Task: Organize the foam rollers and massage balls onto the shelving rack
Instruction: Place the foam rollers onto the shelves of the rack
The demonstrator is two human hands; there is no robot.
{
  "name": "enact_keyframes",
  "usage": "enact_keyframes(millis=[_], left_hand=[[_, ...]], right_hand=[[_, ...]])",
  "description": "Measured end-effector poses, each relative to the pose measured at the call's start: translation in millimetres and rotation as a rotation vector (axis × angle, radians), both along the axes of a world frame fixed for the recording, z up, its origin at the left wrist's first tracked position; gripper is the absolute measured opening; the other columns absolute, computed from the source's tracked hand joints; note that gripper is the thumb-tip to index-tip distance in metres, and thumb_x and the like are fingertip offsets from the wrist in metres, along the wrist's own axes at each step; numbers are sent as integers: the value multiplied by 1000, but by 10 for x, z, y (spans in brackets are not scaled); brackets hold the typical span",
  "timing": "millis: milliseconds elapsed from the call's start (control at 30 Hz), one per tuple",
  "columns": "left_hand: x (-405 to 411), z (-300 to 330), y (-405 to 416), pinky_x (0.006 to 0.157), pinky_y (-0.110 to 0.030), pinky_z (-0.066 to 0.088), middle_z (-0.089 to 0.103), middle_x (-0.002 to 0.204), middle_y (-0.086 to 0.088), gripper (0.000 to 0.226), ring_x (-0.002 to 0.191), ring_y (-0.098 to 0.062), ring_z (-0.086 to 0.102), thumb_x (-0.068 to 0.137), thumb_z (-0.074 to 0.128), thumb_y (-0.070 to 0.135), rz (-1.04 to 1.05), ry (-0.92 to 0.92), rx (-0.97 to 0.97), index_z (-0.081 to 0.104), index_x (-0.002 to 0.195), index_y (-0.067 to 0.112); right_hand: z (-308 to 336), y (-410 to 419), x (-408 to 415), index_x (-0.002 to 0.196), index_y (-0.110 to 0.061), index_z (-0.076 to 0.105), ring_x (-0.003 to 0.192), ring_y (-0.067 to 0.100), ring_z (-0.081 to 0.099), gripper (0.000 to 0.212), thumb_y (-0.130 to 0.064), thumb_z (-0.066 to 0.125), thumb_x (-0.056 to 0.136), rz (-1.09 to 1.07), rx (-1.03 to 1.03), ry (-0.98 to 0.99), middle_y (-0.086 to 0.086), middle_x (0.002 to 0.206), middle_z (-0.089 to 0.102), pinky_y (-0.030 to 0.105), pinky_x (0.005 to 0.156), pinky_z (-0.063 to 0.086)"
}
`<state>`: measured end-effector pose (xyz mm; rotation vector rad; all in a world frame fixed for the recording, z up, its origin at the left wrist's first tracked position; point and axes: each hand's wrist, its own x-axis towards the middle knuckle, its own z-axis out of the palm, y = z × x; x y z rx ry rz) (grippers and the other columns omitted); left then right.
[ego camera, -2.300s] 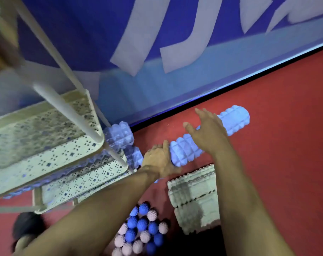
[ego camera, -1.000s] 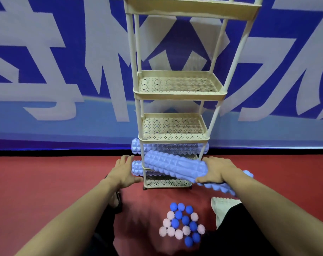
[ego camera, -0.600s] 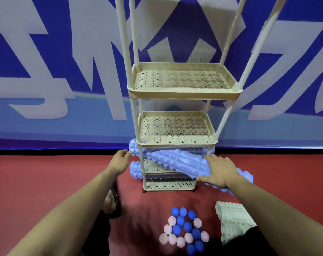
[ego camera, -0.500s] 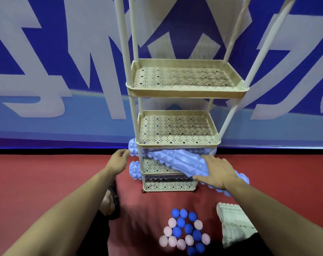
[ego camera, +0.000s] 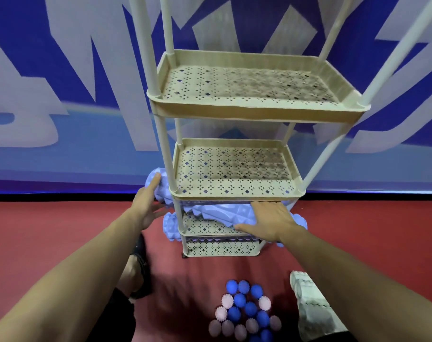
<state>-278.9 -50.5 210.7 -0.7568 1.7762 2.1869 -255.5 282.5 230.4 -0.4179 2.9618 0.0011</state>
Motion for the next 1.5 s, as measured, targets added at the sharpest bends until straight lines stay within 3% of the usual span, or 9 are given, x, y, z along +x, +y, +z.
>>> enact_keyframes(millis=[200, 333, 433, 567, 667, 800, 967, 1233, 1500], left_hand=[[-106, -126, 37, 77, -47, 60, 66, 96, -24, 52, 76, -33, 65, 94, 62, 45, 141, 67, 43, 64, 120, 0], [-66, -163, 4, 85, -54, 56, 68, 92, -25, 49, 79, -35, 65, 95, 61, 41, 173, 107, 45, 65, 118, -2], [-43, -144, -19, 76, -49, 59, 67, 87, -22, 49, 69, -31, 63, 93, 62, 43, 177, 112, 51, 66, 118, 1], [-15, -118, -9, 68, -42, 55, 65, 80, -18, 43, 58, -26, 59, 93, 61, 42, 194, 119, 30, 67, 118, 6], [-26, -113, -22, 63, -39, 56, 64, 76, -16, 45, 57, -25, 57, 93, 62, 43, 185, 113, 12, 67, 118, 5], [-62, -88, -74, 64, -41, 57, 66, 76, -15, 47, 62, -28, 58, 91, 63, 46, 185, 109, -21, 67, 115, 6], [-174, -85, -286, 66, -42, 58, 66, 96, -26, 66, 69, -30, 60, 79, 66, 55, 216, 108, -74, 62, 123, 5], [-127, -167, -377, 67, -41, 60, 65, 121, -29, 58, 85, -34, 67, 86, 62, 50, 271, 92, -21, 60, 126, 8], [-128, -55, -394, 74, -45, 61, 65, 124, -19, 57, 96, -32, 71, 86, 64, 48, 401, 82, 19, 55, 129, 12]], right_hand=[[-191, -21, 53, 111, -20, 58, 102, 28, 60, 76, -85, 50, 73, -42, -42, 102, 1, 108, 65, 39, 87, 43], [-435, 311, 312, 108, -22, 65, 96, 22, 52, 63, -75, 60, 74, -37, -377, 371, -2, 103, 54, 36, 85, 41], [-539, 577, 530, 94, -23, 62, 95, 20, 44, 53, -71, 67, 72, -303, -544, 419, -3, 105, 47, 37, 85, 43], [-588, 713, 579, 92, -19, 59, 118, 7, 39, 48, -51, 86, 67, -491, -754, 166, 1, 140, 33, 28, 100, 35], [-557, 670, 471, 91, -21, 56, 103, -2, 49, 57, -62, 85, 63, -400, -881, -6, -3, 125, 46, 31, 95, 42], [-616, 637, 338, 106, -18, 59, 99, 4, 52, 56, -38, 92, 66, -447, -841, -49, 3, 116, 46, 36, 99, 45], [-618, 658, 307, 132, -18, 55, 110, 11, 51, 75, -44, 89, 69, -435, -743, -65, -1, 124, 43, 32, 98, 44], [-593, 579, 346, 108, -24, 57, 102, 9, 52, 47, -30, 88, 74, -458, -842, 24, -1, 114, 50, 20, 84, 37], [-609, 567, 337, 98, -13, 47, 89, 12, 50, 52, -25, 90, 72, -576, -977, 6, 3, 102, 52, 9, 70, 39]])
